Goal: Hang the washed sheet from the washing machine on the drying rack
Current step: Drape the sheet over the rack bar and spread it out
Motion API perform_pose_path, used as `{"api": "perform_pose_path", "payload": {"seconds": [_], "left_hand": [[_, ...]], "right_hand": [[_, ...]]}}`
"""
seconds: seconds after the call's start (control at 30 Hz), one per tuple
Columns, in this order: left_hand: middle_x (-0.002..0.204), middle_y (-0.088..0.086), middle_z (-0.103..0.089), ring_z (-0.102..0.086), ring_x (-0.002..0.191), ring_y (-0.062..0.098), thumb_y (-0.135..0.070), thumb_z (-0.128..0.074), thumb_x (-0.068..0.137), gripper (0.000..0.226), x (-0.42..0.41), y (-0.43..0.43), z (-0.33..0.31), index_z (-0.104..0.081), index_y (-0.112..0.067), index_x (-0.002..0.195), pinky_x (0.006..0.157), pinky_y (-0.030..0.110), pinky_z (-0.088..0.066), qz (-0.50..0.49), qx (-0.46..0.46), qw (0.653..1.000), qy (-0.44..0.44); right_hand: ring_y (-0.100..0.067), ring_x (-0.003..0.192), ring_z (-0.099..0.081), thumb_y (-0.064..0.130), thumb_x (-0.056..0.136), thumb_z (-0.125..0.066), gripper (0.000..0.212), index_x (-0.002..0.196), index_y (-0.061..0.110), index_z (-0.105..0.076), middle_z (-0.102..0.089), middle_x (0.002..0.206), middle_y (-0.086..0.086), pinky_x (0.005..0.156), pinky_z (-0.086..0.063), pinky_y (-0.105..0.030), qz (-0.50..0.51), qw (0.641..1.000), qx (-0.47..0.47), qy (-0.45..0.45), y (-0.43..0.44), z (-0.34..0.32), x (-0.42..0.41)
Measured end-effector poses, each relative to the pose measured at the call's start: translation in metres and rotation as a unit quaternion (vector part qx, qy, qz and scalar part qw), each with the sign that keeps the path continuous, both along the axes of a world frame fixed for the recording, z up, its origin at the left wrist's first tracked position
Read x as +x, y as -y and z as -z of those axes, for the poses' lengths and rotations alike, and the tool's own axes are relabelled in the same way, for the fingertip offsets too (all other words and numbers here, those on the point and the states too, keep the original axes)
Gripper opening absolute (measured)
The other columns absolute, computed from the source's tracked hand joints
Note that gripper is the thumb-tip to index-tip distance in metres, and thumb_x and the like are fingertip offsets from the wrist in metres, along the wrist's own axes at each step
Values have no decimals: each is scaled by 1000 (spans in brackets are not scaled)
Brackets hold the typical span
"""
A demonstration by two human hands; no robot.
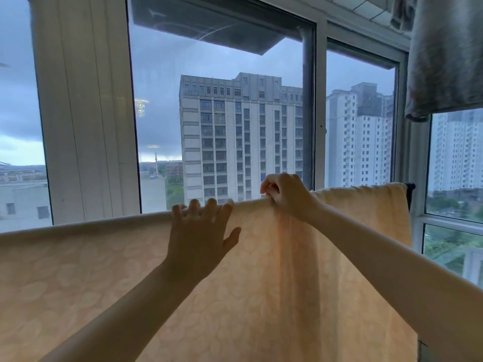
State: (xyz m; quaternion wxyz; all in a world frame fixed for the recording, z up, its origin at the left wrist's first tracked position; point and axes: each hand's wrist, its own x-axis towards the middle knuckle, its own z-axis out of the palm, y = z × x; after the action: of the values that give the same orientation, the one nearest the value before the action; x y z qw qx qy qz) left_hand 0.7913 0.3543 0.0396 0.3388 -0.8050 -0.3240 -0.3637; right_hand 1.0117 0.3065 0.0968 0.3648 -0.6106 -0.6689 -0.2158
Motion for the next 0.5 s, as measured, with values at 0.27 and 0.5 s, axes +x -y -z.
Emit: {"api": "perform_pose_path", "payload": {"seconds": [0.27, 0.5], "left_hand": [[97, 6, -66, -64, 83, 33, -65, -43, 83, 61, 55, 9, -4, -55, -22, 126, 73, 44, -44, -13, 18, 999, -23], [94, 6, -65, -61, 82, 31, -68, -27, 86, 64, 92, 8, 1, -60, -21, 115, 76, 45, -41, -24, 30, 999, 24]], "right_hand": [[1, 76, -59, 5, 92, -57, 13, 96, 12, -67, -69, 90, 1, 74, -47, -9, -39, 999, -9, 6, 0, 1, 7], [-6, 97, -64, 2, 94, -52, 24, 113, 9, -65, -69, 110, -3, 87, -48, -9, -51, 998, 9, -30, 29, 9, 54]]}}
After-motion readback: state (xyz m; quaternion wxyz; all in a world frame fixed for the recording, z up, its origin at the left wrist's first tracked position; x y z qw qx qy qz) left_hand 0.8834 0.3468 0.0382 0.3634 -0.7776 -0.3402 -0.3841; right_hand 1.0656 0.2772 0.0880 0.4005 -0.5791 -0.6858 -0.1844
